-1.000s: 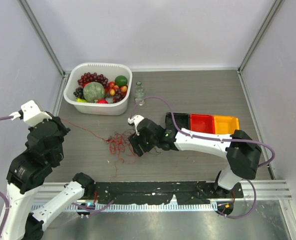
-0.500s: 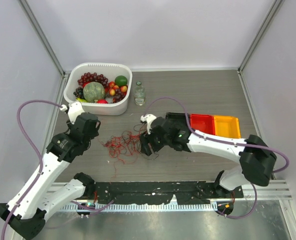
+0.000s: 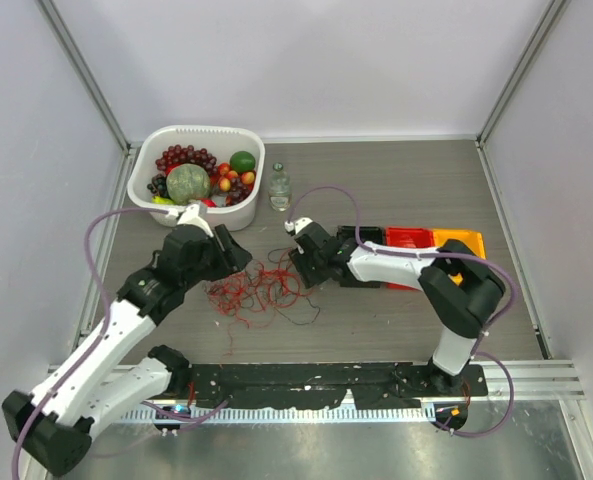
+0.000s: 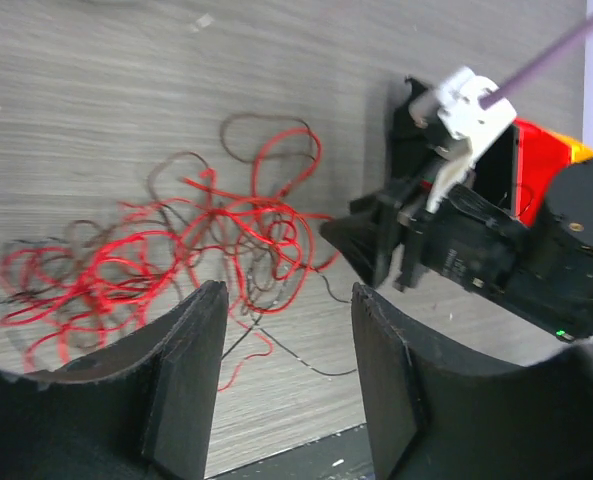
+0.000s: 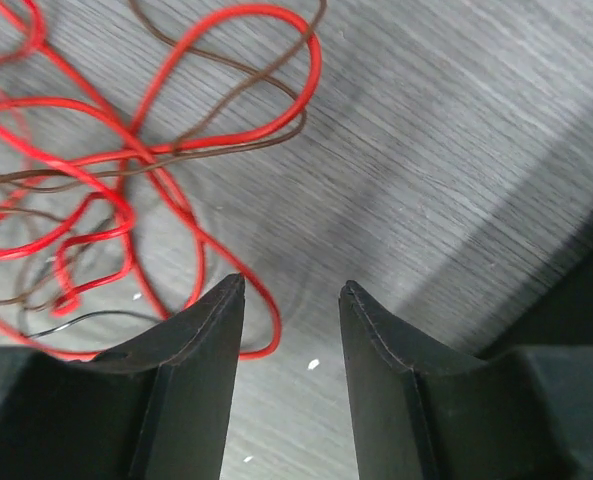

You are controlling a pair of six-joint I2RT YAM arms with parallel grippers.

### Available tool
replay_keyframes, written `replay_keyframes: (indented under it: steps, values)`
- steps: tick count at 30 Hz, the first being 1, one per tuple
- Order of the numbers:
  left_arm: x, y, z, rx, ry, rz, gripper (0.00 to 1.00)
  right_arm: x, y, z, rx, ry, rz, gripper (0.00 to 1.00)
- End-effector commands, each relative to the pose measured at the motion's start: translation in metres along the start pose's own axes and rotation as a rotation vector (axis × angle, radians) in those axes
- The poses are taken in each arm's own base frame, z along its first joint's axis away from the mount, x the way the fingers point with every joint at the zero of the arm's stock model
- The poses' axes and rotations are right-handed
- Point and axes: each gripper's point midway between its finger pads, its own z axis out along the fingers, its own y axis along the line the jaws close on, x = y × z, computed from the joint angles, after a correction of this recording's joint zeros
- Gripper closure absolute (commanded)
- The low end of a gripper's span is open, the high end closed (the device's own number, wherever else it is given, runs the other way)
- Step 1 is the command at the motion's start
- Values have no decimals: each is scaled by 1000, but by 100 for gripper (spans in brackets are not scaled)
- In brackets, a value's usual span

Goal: Untangle the cables

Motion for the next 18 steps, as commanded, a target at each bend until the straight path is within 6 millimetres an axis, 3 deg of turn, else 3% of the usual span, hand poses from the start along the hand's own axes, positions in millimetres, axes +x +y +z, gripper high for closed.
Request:
replay_keyframes:
  steps: [1, 5, 8, 10, 12, 13, 14, 15, 16, 17, 18]
  values:
    - [28, -36, 33, 188, 123, -71, 46, -12, -9, 15, 47, -9, -64, 52]
    - [54, -34, 67, 196, 209, -101, 49, 1, 3, 23, -5, 25, -55, 60]
    - [68, -16, 89, 121, 233, -103, 52, 1, 9, 19, -7, 5, -59, 82]
    - [77, 1, 104, 50, 228, -109, 55, -8, 15, 5, 1, -37, -71, 91]
    - [85, 18, 113, -21, 234, -117, 59, -26, 18, -20, 41, -105, -86, 99]
    - [91, 29, 115, -71, 245, -115, 60, -45, 25, -42, 30, -172, -81, 99]
    - [93, 43, 117, -132, 233, -110, 61, -50, 28, -55, 38, -192, -90, 99]
    - [95, 57, 118, -187, 221, -109, 61, -66, 34, -83, 18, -256, -77, 99]
    - [99, 69, 118, -230, 214, -116, 61, -75, 35, -97, 5, -294, -65, 100]
    - [102, 82, 118, -263, 211, -132, 61, -92, 39, -129, -32, -371, -44, 99]
    - [106, 93, 118, -285, 218, -156, 61, -98, 43, -144, -63, -401, -33, 99]
